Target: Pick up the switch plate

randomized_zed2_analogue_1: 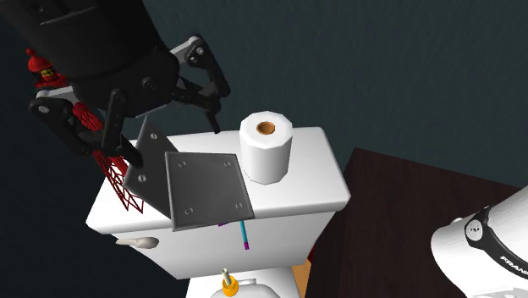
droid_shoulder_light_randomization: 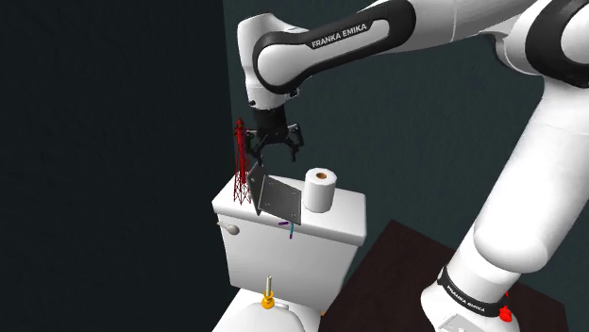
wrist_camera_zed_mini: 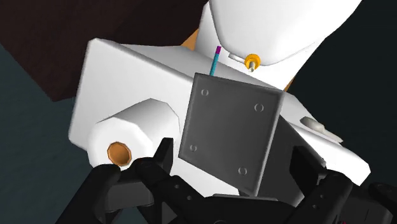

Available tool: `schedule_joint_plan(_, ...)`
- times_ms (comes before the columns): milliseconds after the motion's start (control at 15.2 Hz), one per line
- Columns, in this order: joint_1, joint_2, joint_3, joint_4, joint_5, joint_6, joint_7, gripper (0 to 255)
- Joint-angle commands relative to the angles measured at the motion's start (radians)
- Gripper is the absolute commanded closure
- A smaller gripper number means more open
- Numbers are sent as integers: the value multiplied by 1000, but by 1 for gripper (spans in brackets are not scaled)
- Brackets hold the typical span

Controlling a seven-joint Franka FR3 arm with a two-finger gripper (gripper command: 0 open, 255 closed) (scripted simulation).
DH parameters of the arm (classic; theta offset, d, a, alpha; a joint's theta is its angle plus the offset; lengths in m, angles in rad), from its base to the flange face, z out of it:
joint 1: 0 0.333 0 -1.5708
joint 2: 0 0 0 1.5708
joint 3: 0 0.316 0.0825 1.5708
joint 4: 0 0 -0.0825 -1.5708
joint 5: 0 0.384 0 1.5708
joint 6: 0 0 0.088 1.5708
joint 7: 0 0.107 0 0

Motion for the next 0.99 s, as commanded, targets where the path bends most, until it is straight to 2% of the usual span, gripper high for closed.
schedule_joint_plan(0, 14, 108, 5, 97, -40, -14, 113, 0)
schedule_joint_plan(396, 80, 396, -43, 415, -121, -96, 354, 0)
schedule_joint_plan(924, 79, 421, -51, 349, -132, -7, 365, 0)
